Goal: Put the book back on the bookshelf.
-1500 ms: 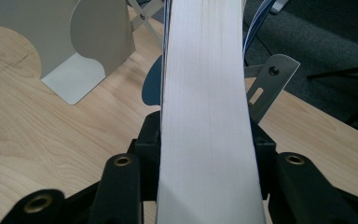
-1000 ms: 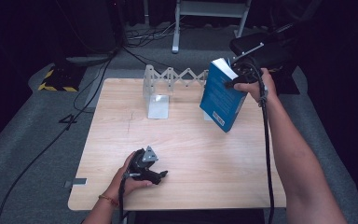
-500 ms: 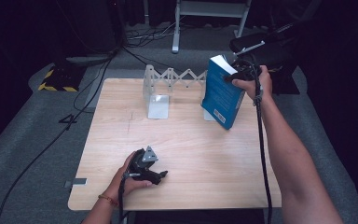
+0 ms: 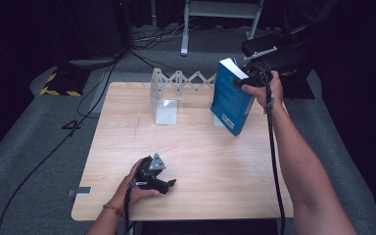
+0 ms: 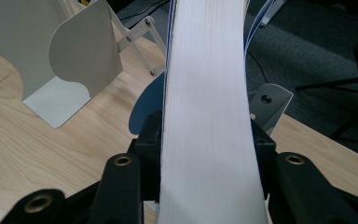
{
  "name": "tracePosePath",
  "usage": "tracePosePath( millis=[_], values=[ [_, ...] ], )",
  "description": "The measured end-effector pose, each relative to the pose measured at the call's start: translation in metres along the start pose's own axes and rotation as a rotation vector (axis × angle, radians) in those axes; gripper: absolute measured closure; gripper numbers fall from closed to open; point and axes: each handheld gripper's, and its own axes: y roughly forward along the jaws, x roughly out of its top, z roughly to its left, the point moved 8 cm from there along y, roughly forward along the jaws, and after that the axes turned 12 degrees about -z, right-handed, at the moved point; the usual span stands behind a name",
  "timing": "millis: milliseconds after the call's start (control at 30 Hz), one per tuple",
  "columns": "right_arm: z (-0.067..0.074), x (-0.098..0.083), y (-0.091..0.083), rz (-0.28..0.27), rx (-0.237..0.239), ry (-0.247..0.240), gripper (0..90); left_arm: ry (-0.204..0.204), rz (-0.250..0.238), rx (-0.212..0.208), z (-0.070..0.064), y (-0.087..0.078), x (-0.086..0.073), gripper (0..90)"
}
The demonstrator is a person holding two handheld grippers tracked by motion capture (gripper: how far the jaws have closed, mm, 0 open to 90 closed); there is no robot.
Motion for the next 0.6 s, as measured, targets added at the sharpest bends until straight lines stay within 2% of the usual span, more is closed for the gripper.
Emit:
tracePosePath(
  millis=[233,600],
  values=[
    [-0.003,-0.005,-0.008,-0.007,-0.011,0.002,57.0,0.0,0.0,0.0,0.0,0.0,0.0,14.5],
    [-0.002,-0.017,-0.025,0.024,0.002,0.01,47.1,-0.002,-0.002,0.002,0.0,0.001,0.0,14.3]
  ],
)
